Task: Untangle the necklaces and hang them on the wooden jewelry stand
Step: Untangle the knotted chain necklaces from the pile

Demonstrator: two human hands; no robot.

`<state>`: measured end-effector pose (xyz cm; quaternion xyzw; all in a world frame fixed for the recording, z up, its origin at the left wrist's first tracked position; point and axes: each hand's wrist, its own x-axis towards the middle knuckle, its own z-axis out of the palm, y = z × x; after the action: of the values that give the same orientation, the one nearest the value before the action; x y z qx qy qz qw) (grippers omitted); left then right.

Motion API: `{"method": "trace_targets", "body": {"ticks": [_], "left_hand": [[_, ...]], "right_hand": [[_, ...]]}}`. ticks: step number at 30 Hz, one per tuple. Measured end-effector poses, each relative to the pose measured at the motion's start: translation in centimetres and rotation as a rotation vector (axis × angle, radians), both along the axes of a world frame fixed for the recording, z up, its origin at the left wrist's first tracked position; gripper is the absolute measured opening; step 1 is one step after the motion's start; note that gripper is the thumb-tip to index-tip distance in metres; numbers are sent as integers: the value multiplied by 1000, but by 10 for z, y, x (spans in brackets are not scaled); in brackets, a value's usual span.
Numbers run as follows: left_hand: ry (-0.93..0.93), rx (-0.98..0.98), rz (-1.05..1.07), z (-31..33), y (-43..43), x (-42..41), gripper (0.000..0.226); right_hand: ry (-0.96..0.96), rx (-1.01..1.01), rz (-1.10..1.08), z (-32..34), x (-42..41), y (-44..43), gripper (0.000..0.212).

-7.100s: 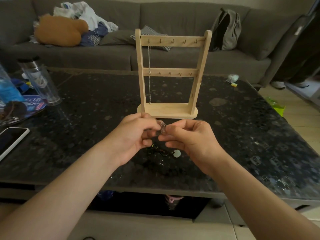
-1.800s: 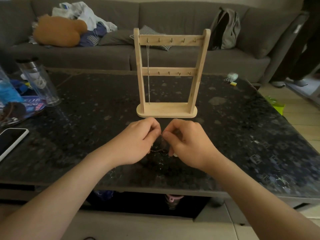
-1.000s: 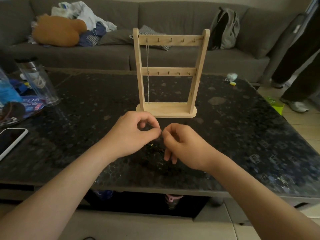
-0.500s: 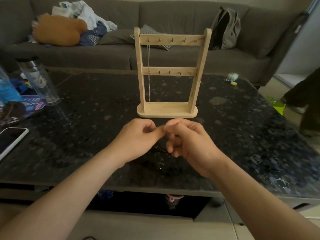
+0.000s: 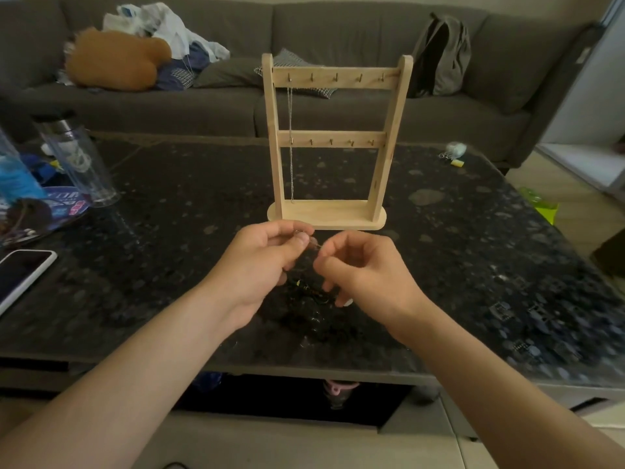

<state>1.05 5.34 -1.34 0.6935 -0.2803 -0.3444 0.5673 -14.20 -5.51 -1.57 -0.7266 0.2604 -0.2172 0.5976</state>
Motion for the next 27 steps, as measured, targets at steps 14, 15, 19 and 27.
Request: {"method": "trace_targets", "body": {"ticks": [14,15,19,27], "left_hand": [[143,-2,-3,2,-2,1,17],[87,29,-26,3,-1,1,20],[46,72,-49,1,-2,-4,28],[127,-67,55,4,-2,-3,18]], "right_hand": [[-170,221,-150,-5,6,-1,10],[-182,244,-146,-5,6,-1,10],[-200,285,-97,-7,6,0,8],[-187,185,-172,-8,5,-3,7]]}}
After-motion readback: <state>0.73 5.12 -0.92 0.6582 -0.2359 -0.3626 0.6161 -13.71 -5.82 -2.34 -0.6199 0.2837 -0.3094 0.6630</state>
